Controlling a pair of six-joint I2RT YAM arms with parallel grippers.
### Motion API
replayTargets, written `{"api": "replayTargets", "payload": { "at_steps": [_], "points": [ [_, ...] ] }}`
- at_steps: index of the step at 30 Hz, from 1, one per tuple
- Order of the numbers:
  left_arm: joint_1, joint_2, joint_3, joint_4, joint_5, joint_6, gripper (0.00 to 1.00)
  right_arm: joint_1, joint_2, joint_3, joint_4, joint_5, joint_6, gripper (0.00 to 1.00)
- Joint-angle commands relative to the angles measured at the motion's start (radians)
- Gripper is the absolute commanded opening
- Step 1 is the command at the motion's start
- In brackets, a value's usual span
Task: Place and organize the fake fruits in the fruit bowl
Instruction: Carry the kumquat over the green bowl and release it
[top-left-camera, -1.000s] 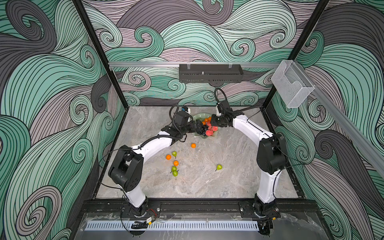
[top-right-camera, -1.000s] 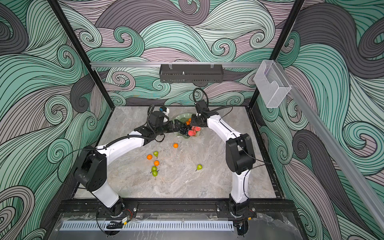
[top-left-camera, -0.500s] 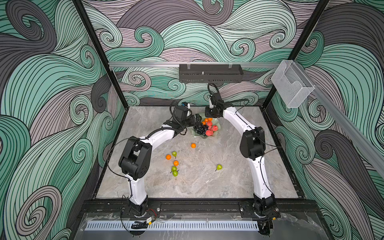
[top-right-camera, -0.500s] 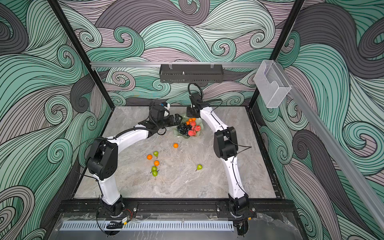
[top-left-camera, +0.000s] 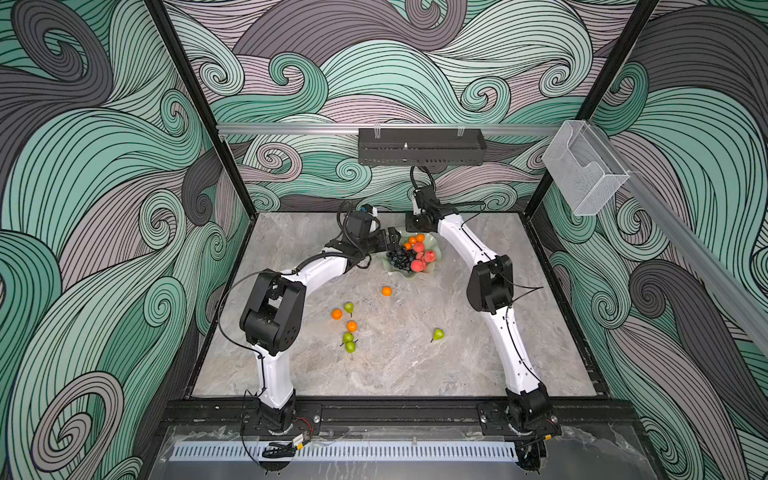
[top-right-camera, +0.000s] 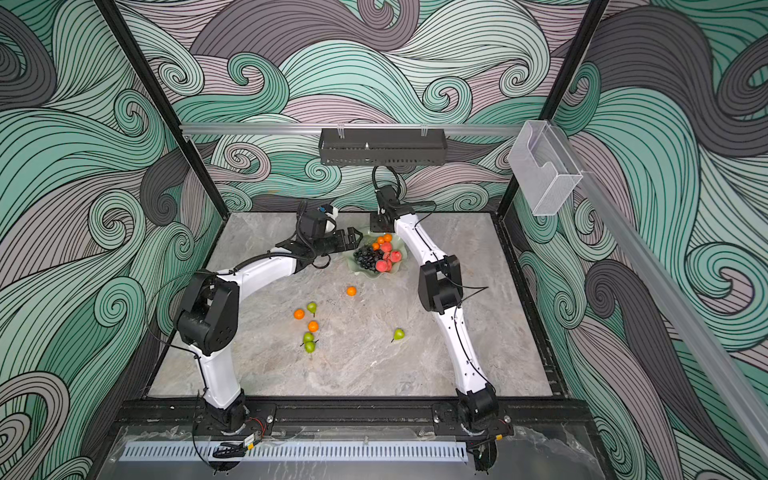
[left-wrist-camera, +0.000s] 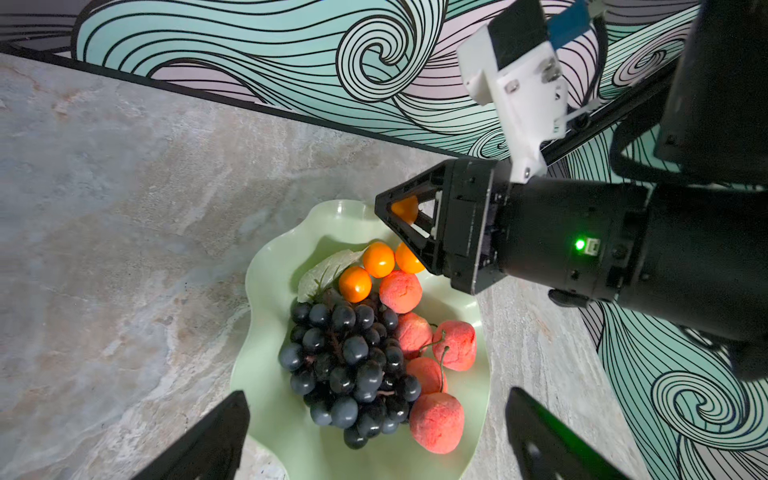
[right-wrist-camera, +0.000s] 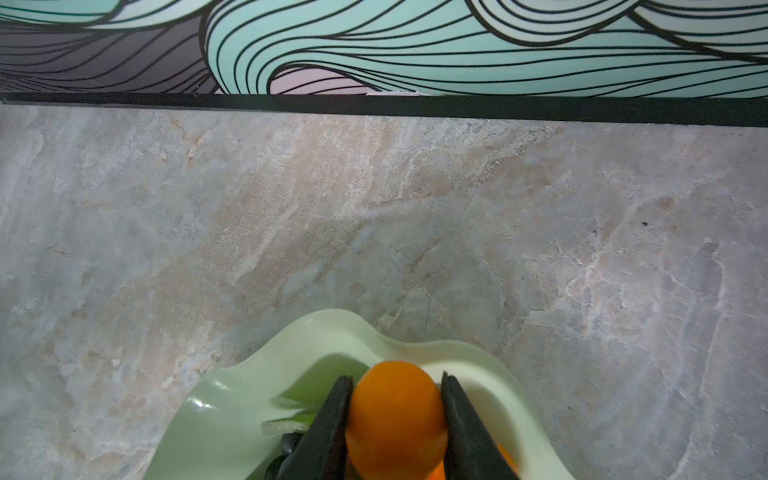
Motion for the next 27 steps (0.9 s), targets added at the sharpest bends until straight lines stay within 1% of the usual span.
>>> {"api": "replayTargets", "payload": {
  "at_steps": [1,6,14,21,27],
  "points": [
    [0.006,0.019,0.047,0.016,0.023,-0.001,0.99,-0.005,0.022,0.024,-0.005,0.024,-0.015,0.34],
    [0.008,0.02,0.046,0.015,0.027,-0.003,0.99,-0.005,0.038,0.024,0.011,0.03,-0.018,0.37],
    [0.014,0.024,0.048,0.015,0.033,-0.006,0.99,-0.006,0.047,0.022,0.013,0.021,-0.03,0.49],
    [0.017,0.018,0.046,0.009,0.027,-0.008,0.99,-0.005,0.025,0.024,0.018,0.021,-0.049,0.5],
    [0.017,-0.032,0.022,-0.015,0.021,-0.016,0.99,-0.005,-0.049,0.014,0.019,0.01,-0.053,0.5]
  ]
}}
